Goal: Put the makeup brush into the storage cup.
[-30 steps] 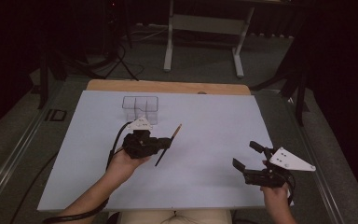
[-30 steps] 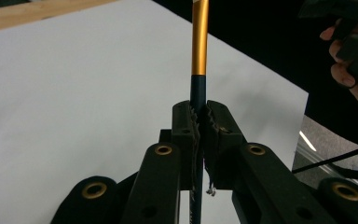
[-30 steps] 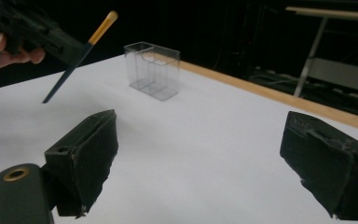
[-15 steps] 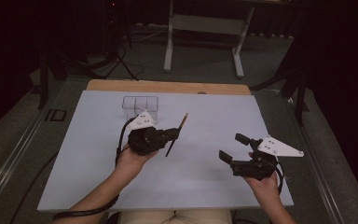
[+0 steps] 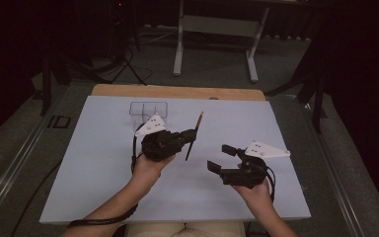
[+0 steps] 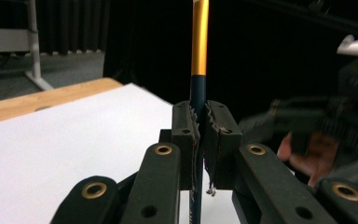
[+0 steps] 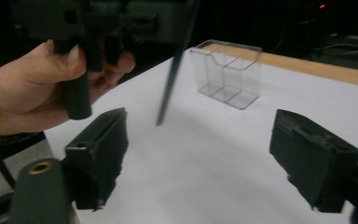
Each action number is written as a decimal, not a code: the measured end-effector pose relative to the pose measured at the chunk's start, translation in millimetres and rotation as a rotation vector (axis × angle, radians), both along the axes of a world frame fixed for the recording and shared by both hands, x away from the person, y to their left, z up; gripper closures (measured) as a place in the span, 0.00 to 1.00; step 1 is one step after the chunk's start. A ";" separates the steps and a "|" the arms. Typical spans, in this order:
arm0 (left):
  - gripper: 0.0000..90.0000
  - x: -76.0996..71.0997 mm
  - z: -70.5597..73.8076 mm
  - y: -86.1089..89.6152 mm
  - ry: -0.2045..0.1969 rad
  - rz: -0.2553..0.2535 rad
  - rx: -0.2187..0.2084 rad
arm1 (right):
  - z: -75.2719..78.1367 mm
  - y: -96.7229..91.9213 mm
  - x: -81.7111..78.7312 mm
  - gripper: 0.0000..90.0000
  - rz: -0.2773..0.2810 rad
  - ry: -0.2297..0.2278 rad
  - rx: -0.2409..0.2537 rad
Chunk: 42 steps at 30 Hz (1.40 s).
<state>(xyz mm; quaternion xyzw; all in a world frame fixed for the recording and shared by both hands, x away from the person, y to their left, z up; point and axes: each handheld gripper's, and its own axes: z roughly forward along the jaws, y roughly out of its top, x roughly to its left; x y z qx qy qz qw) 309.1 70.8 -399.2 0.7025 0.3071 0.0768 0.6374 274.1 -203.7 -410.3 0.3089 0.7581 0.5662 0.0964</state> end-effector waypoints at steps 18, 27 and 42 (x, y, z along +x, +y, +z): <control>0.94 -6.6 0.3 -9.7 -0.022 -0.033 -0.087 | -11.5 33.2 12.1 0.66 0.063 0.126 0.014; 0.94 -8.3 -1.6 -12.2 -0.011 -0.056 -0.113 | -12.2 33.0 14.2 0.79 0.077 0.118 -0.005; 0.89 -9.7 0.5 -17.2 -0.040 -0.105 -0.040 | -15.4 26.7 13.8 0.96 0.103 0.128 -0.038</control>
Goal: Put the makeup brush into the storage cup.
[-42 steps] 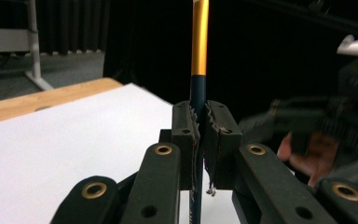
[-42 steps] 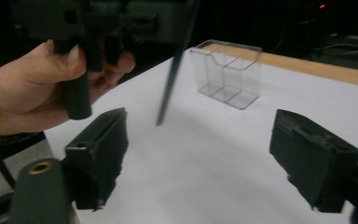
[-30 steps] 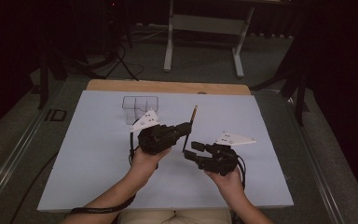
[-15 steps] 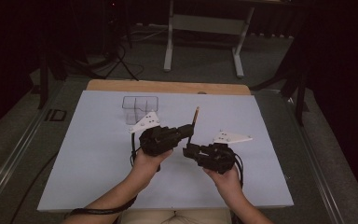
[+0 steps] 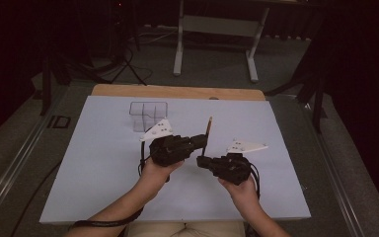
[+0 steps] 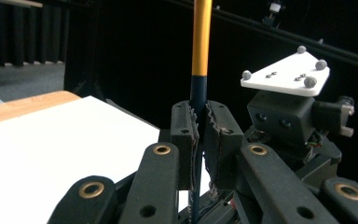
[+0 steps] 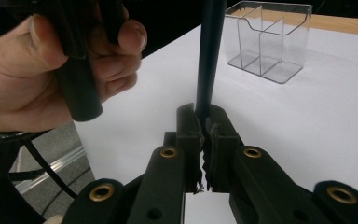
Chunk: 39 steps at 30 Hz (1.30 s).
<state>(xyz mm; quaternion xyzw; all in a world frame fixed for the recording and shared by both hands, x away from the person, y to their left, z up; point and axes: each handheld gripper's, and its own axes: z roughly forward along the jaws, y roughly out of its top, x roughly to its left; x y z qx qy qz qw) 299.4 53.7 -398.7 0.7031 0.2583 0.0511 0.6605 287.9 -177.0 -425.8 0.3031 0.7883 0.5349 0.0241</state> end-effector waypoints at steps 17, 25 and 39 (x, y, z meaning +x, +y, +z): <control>0.60 2.3 27.7 8.3 0.003 -0.045 0.075 | -9.3 -3.8 -6.7 0.96 0.043 -0.044 -0.084; 0.78 5.2 32.1 8.5 0.000 -0.060 0.098 | -14.8 0.3 -9.8 0.96 0.074 -0.069 -0.119; 0.95 6.5 31.1 2.4 0.028 -0.054 0.108 | -18.8 -3.2 -7.5 0.96 0.066 -0.075 -0.139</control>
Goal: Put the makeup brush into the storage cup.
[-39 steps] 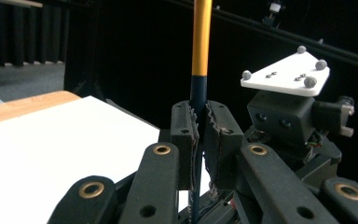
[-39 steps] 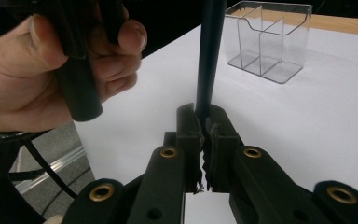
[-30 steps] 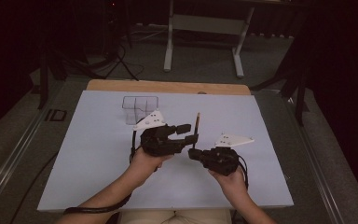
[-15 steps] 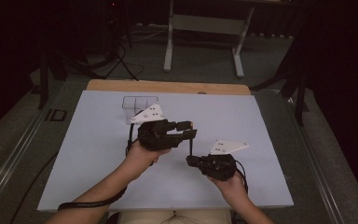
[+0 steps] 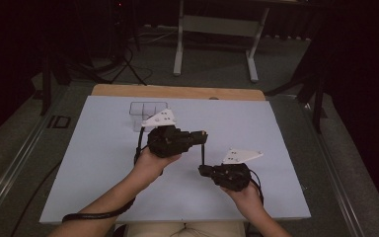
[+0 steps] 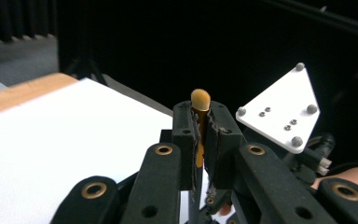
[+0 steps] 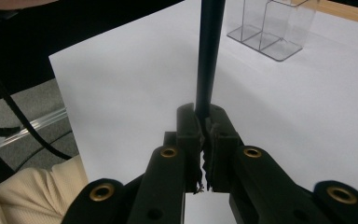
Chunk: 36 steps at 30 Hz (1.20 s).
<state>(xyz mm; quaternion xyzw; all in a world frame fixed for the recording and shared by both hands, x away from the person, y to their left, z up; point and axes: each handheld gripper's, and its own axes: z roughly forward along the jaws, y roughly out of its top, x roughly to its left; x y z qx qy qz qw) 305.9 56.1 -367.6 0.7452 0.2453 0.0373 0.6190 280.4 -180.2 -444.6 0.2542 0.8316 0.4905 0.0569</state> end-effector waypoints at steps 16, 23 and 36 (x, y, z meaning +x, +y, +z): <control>0.95 -0.5 7.5 -2.2 -0.028 0.021 0.027 | 9.6 -4.2 3.0 0.78 -0.019 -0.034 0.033; 0.95 -1.0 9.5 4.1 -0.042 0.029 0.037 | 22.5 -7.1 0.1 0.62 -0.021 -0.059 0.068; 0.95 1.6 14.4 29.4 -0.053 0.103 0.023 | 37.1 -28.8 -5.7 0.14 -0.062 -0.100 0.129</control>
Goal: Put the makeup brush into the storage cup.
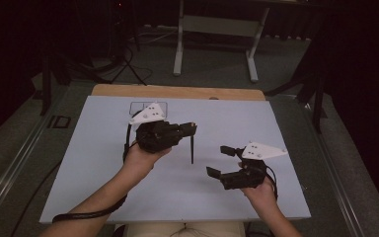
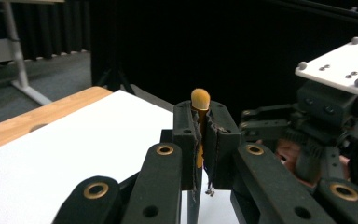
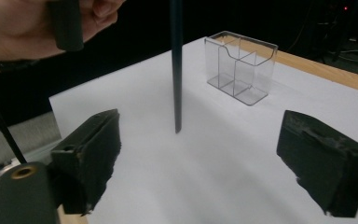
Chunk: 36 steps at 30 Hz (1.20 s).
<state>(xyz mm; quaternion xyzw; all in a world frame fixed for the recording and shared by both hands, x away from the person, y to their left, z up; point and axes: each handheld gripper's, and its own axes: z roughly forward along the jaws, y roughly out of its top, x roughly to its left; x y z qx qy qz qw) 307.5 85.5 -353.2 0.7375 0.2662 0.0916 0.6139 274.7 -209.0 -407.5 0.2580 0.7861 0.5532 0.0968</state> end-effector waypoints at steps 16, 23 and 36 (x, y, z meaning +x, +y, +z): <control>0.95 7.3 10.3 33.2 -0.043 0.086 -0.011 | -6.0 -29.5 -10.1 0.16 -0.089 -0.054 0.021; 0.95 12.6 12.8 47.7 -0.054 0.127 -0.014 | -10.5 -33.6 -9.0 0.16 -0.090 -0.061 0.024; 0.95 28.0 18.2 71.1 -0.087 0.215 0.002 | -12.9 -33.4 -8.4 0.16 -0.079 -0.065 0.019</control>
